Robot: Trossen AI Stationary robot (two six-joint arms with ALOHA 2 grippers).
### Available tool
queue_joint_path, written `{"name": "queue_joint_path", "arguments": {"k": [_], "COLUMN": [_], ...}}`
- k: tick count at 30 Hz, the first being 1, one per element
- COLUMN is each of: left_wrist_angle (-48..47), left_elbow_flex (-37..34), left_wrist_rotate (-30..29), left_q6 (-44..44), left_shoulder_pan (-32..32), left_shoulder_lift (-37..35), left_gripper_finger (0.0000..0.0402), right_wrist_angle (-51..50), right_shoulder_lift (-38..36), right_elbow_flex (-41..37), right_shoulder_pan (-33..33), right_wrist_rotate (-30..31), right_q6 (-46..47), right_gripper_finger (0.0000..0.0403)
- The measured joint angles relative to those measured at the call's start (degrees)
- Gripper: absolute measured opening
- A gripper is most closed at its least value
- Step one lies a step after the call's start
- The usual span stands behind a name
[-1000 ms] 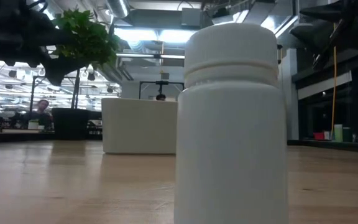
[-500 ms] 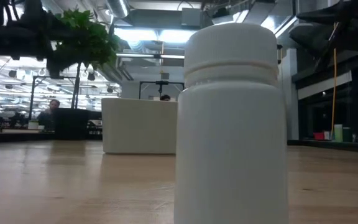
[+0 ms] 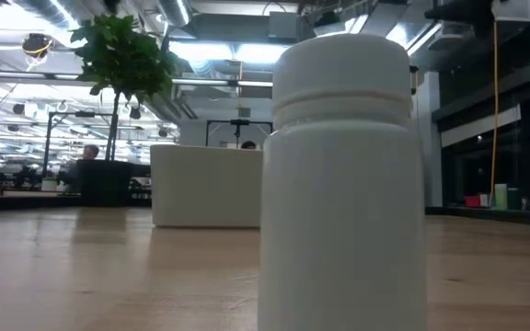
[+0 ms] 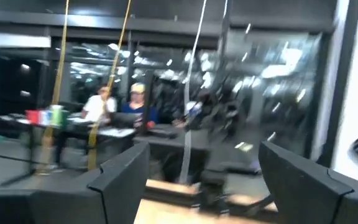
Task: Pick and place pill bottles into a basket
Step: Put the white pill bottle into the gray basket
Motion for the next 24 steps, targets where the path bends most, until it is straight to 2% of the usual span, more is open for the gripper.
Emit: {"name": "queue_joint_path", "arguments": {"k": [5, 9, 12, 17, 22, 24], "left_wrist_angle": [-5.7, -14.6, -19.0, -19.4, -19.5, -19.4], "left_elbow_flex": [16.7, 26.9, 31.9, 35.3, 35.3, 35.3], "left_wrist_rotate": [-0.1, -0.1, -0.1, -0.1, -0.3, -0.4], "left_q6": [3.8, 1.4, -0.5, -2.5, -3.6, -4.1], "left_shoulder_pan": [3.7, 6.6, 8.0, 8.0, 6.9, 6.5], "left_shoulder_lift": [17.7, 28.5, 34.3, 40.4, 43.0, 43.7], "left_gripper_finger": [0.0293, 0.0293, 0.0293, 0.0293, 0.0293, 0.0293], "right_wrist_angle": [-23.4, -34.9, -35.0, -34.8, -35.1, -34.6], "right_shoulder_lift": [17.2, 27.2, 31.7, 37.4, 44.2, 47.9], "right_elbow_flex": [19.9, 28.8, 31.1, 31.5, 31.5, 31.5], "right_shoulder_pan": [-6.3, -15.1, -19.0, -27.0, -38.1, -42.1], "right_wrist_rotate": [-0.1, -0.2, -3.0, -7.3, -22.0, -25.6], "right_q6": [-3.9, -12.0, -17.9, -25.4, -32.4, -35.5], "right_gripper_finger": [0.0223, 0.0223, 0.0223, 0.0223, 0.0225, 0.0234]}}
